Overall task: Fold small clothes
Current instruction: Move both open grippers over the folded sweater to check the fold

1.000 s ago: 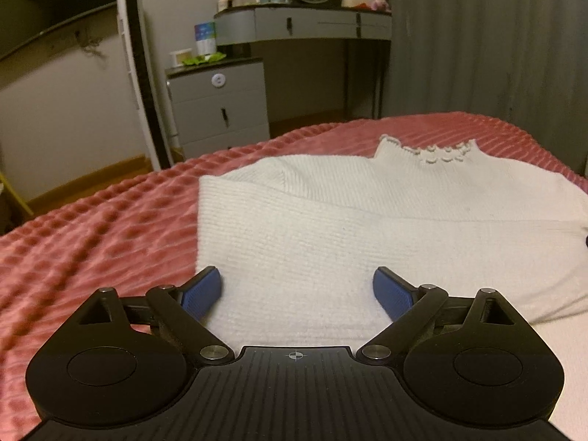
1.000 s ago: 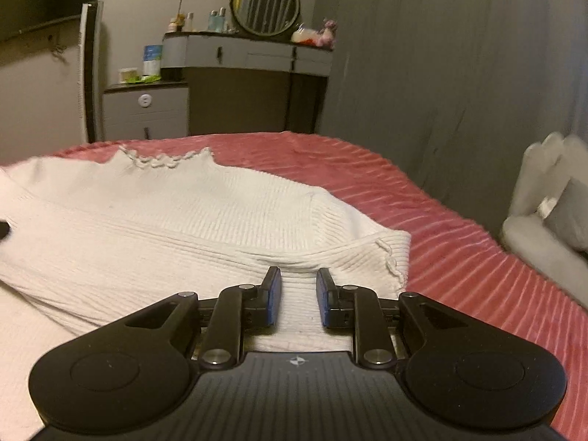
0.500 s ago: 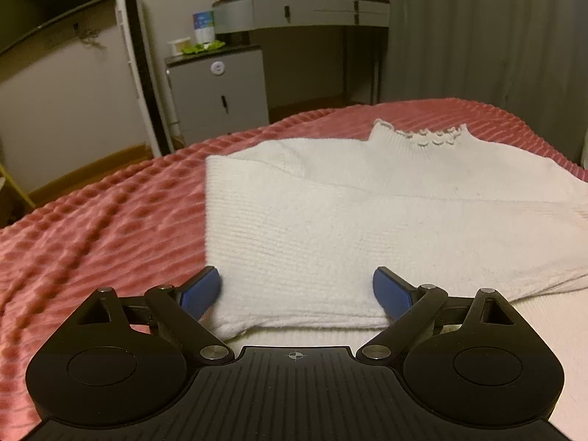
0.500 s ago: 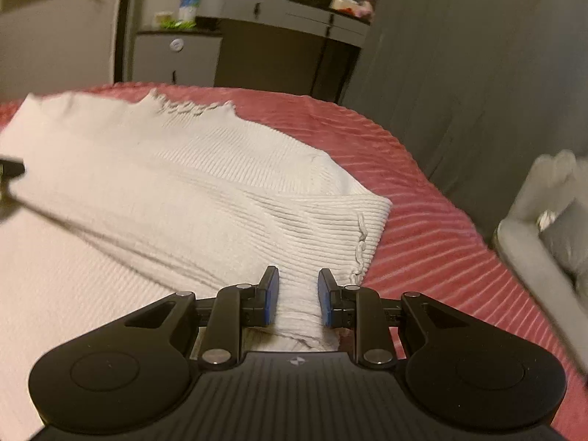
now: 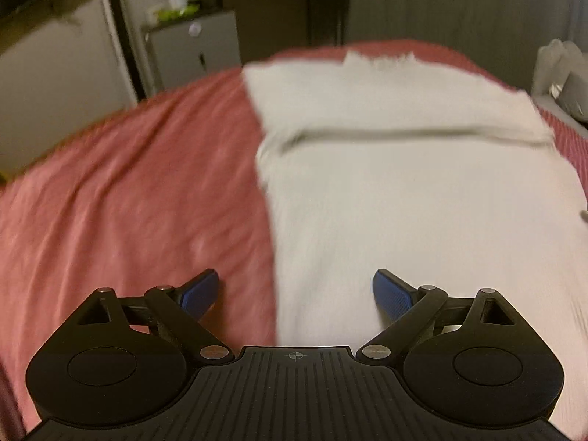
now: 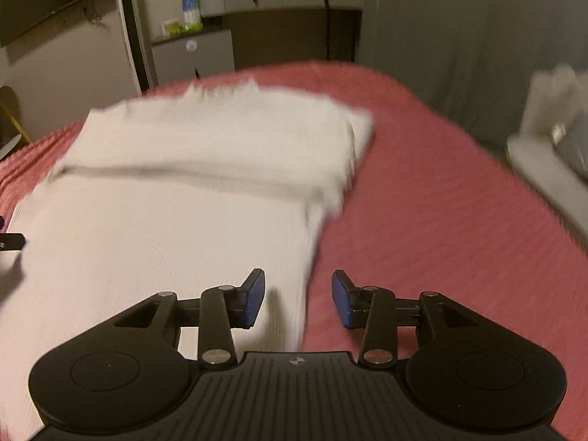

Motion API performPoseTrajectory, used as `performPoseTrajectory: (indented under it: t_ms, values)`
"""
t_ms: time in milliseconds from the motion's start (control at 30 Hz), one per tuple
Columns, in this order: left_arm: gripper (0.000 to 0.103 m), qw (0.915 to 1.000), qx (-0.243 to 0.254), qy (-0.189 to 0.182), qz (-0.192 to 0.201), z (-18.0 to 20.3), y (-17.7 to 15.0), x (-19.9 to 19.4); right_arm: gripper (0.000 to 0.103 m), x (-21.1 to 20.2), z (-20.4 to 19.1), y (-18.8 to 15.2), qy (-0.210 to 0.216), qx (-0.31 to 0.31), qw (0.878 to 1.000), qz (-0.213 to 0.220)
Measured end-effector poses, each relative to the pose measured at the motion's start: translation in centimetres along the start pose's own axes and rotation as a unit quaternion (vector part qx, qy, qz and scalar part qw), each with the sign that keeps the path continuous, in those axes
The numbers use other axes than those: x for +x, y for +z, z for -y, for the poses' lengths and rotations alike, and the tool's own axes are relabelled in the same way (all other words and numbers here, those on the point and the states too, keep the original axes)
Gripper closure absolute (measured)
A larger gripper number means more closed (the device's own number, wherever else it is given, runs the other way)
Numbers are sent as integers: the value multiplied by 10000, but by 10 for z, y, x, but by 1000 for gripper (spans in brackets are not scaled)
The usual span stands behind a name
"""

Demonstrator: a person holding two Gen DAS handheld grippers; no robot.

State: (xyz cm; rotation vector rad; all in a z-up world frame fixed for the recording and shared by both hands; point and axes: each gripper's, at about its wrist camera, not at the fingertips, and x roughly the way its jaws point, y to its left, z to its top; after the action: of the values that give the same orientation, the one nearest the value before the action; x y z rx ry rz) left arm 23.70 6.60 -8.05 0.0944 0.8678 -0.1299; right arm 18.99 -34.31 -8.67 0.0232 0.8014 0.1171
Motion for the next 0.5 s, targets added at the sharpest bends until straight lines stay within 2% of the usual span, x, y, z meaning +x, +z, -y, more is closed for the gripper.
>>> performPoseTrajectory:
  t_ms: [67,167,233,400,500]
  values:
    - [8,9992,-264,-159,-238,-9,-18,-7,64,-7,4,-19,58,214,9996,-157]
    - [8,9989,-347,-248,-175,-12,-37,-23,64,-22,4,-37,305,600,9975,-220]
    - [8,9982,-459,-355,-162,-13,-44,-29,64,-30,-1,-42,461,609,9967,-256]
    - [19,9941,-874,-594,-243,-13,-48,-34,65,-32,-2,-45,474,685,9958,-369]
    - [28,9933,-914,-643,-281,-13,-47,-37,66,-35,3,-51,546,908,9936,-397]
